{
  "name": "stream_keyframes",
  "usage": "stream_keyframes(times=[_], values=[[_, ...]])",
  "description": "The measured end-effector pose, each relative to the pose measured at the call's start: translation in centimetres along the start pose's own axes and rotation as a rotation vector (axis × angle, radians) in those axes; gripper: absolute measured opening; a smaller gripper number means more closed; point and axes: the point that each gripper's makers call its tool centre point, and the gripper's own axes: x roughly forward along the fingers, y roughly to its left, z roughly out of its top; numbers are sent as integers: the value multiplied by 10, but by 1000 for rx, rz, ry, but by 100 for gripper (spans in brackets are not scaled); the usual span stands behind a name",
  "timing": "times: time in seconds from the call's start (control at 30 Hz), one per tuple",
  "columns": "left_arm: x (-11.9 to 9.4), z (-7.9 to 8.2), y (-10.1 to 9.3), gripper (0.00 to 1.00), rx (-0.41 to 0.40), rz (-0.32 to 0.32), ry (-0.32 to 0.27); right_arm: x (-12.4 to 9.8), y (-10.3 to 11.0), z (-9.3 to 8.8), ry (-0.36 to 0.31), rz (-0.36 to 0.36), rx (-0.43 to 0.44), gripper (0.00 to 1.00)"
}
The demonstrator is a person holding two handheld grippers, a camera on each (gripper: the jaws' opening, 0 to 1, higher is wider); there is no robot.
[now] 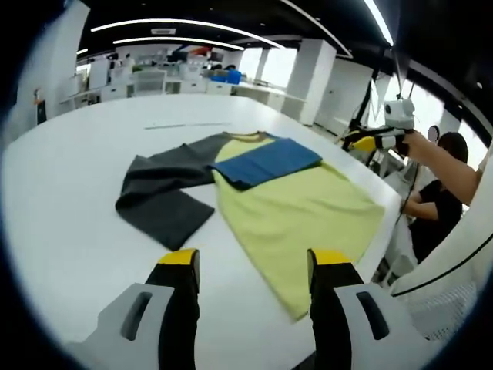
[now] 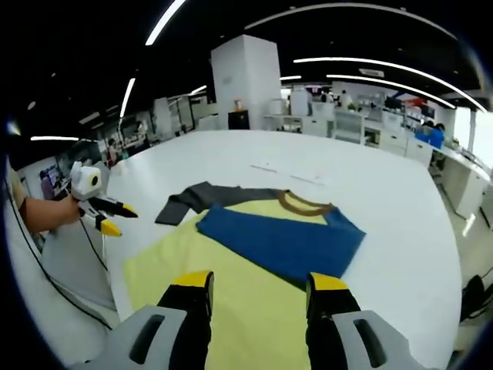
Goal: Fold the garment on the visible template until the final outline fits inside the template.
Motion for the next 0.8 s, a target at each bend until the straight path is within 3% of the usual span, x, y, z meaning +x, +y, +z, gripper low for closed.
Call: stream_keyframes(times=[0.37,0.8], values=[[3,-11,21,53,-31,49,29,-20,2,-1,-19,-13,-16,45],[7,-13,48,49,-73,103,37,-40,-2,-15,-14,-33,-1,45]])
